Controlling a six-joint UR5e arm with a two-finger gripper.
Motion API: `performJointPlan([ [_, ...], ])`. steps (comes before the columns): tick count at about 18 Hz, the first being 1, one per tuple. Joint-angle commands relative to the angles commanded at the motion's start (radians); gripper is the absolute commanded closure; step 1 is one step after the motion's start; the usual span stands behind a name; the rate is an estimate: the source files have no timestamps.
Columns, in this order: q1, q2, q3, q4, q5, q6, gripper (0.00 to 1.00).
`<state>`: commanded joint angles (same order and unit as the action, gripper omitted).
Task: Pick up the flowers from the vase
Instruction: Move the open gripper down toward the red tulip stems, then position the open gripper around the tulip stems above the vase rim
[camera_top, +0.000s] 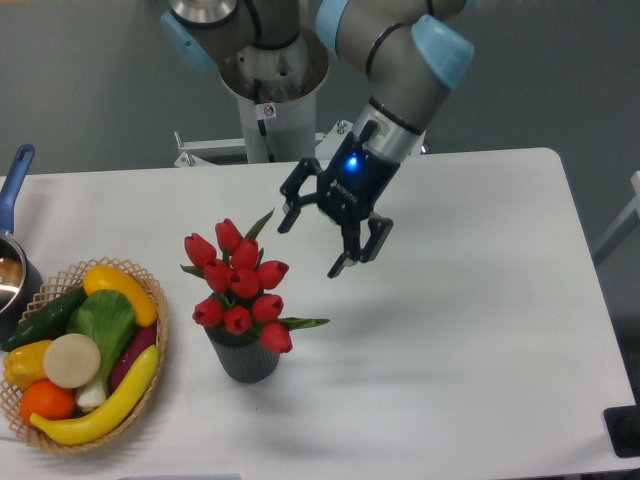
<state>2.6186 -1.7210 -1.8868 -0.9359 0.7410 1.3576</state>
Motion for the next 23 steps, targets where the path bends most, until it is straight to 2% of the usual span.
performJointPlan([
  [3, -0.009, -0.029, 0.0, 0.028, -0.058, -0.002, 0.0],
  [9, -0.011, -0.061, -0.005, 0.032, -0.173, -0.003, 0.0],
  [16, -0.019, -0.089, -0.006, 0.034, -0.215, -0.003, 0.0],
  [20, -0.022, -0.112, -0.005, 0.061, -0.242, -0.002, 0.0],
  [23, -0.031, -0.114, -0.006, 0.061, -0.242, -0.002, 0.0],
])
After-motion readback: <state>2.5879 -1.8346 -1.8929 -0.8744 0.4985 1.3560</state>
